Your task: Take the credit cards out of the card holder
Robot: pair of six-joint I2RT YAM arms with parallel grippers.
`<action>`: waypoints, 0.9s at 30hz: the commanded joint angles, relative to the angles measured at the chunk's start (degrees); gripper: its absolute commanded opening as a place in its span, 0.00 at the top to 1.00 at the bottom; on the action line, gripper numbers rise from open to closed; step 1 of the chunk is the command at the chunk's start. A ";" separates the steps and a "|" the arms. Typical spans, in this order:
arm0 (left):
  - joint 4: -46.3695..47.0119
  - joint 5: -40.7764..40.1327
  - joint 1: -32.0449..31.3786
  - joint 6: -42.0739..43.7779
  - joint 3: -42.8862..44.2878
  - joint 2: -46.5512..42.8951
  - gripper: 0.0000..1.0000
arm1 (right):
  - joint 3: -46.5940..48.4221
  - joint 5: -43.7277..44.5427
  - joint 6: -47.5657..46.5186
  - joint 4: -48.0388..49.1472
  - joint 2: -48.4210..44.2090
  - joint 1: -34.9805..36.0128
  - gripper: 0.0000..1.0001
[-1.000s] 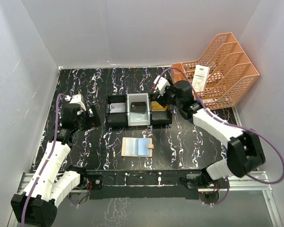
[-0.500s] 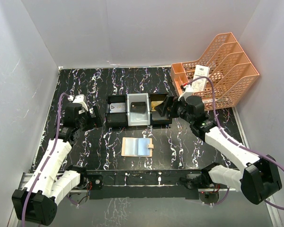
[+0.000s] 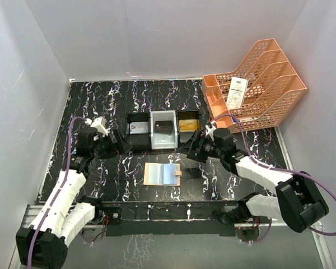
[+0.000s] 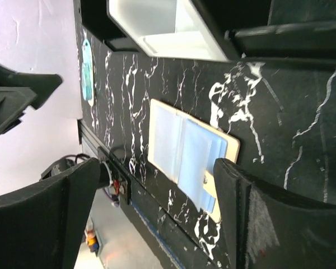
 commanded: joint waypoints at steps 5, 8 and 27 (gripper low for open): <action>15.83 23.74 -3.70 -16.24 -10.31 4.49 0.15 | 4.63 5.81 0.75 -8.35 -0.54 8.40 0.36; 12.67 18.34 -10.89 -14.95 -8.37 7.65 0.15 | 4.43 9.11 2.99 -7.72 1.24 12.82 0.42; 16.15 4.04 -26.20 -18.36 -8.79 23.57 0.42 | 3.62 15.61 7.07 -7.47 11.39 19.75 0.52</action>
